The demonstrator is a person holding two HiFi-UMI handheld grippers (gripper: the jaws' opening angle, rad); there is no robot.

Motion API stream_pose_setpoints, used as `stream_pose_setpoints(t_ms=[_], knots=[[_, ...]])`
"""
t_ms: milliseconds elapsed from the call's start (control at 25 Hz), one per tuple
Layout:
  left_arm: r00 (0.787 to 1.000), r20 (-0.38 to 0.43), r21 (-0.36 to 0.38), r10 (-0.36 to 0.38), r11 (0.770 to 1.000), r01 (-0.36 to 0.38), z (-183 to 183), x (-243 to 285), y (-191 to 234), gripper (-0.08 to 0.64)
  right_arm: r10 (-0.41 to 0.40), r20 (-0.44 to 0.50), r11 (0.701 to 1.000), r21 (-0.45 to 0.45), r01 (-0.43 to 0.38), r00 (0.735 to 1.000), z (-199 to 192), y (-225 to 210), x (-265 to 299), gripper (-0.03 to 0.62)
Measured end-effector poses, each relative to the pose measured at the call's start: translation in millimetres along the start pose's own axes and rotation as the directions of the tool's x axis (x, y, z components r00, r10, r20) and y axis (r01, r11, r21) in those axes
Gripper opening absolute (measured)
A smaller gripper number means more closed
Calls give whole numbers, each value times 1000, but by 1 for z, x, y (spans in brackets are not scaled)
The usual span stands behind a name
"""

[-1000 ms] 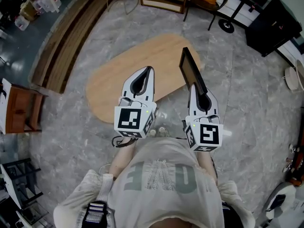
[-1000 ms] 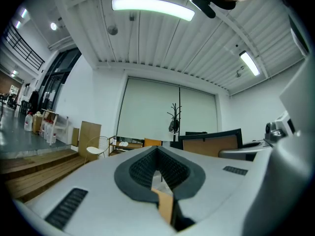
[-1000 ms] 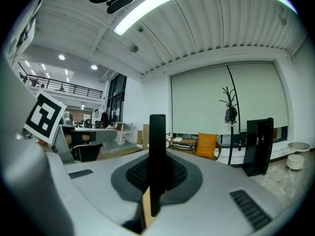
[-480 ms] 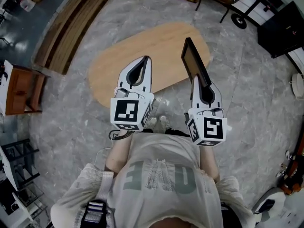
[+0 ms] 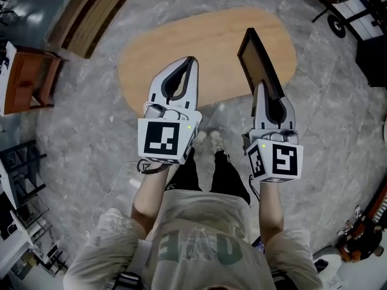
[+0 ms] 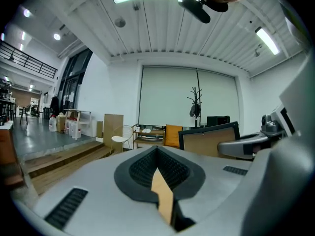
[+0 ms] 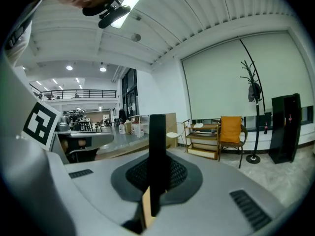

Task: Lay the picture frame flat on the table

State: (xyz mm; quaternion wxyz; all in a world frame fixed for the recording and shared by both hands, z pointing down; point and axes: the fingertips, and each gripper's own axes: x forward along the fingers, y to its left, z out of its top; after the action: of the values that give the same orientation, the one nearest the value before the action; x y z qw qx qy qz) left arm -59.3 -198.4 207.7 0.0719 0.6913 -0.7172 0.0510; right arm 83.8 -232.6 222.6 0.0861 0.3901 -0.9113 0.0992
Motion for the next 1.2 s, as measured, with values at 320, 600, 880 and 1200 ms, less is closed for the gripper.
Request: stream_pose_setpoints(t_ms=[320,600,880,1200], knots=[[984,-175,-36,40,998,-47,-120,10,47,9,56,-76,997,55,-52,995,-102,31,81,17],[976,-206,-88,74,992,-94,-195,15,58,9,53,-144,991,131,-34,988,-190,24,98,17],[971,-230,-116,64,989,-93,-250,22,63,9,29,-199,991,134,-2,980,-246,18,104,17],[964,-263,-146,41,986,-82,-295,15,51,9,40,-242,992,126,-9,969,-285,22,96,17]])
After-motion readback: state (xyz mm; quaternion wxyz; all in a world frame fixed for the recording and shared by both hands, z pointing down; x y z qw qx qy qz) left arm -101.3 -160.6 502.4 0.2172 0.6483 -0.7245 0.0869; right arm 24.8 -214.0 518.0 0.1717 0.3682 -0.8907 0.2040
